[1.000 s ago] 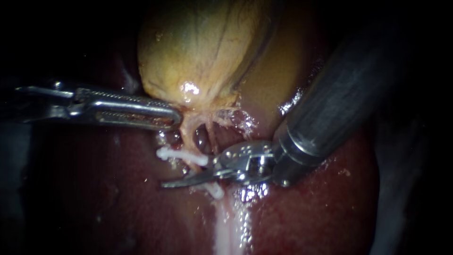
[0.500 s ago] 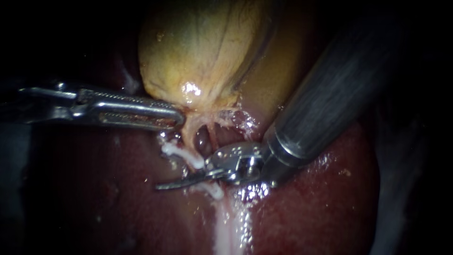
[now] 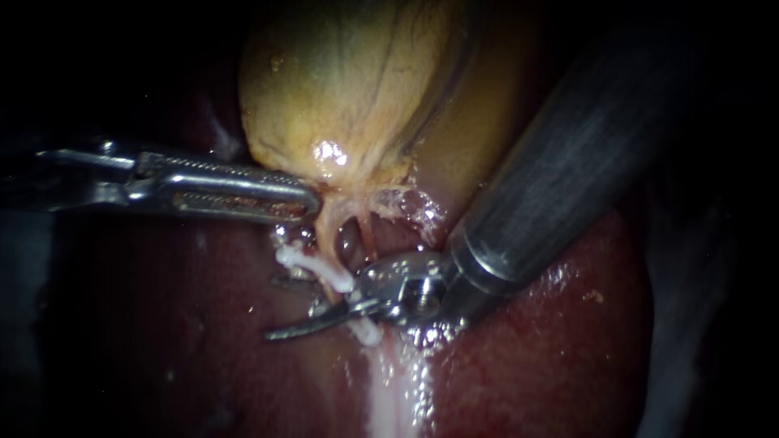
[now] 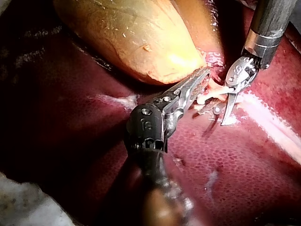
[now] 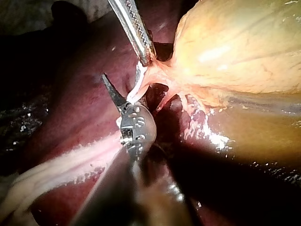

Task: Go to the cutting position left tube

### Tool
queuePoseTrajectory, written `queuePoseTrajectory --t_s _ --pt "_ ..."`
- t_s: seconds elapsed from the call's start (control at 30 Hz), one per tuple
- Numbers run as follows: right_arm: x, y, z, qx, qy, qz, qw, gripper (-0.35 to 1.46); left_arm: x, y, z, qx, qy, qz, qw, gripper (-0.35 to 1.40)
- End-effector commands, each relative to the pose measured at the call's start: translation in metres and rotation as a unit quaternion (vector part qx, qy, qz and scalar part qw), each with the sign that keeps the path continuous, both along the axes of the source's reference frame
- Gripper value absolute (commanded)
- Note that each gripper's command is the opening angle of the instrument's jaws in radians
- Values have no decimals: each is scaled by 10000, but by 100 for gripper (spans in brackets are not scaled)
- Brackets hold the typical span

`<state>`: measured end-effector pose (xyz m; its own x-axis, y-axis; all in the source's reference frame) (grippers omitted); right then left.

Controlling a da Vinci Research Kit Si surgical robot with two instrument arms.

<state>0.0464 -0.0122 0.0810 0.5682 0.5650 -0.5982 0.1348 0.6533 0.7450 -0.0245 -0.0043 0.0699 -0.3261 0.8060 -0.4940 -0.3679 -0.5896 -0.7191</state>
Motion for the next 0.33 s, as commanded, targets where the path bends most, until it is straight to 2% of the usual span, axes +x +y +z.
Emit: queuePoseTrajectory --t_s 0.03,0.33 --pt "0 1 0 -5 -1 12 10000 140 0 0 0 0 0 0 10000 -35" --pt "-1 1 0 -5 1 10 10000 140 0 0 0 0 0 0 10000 -35"
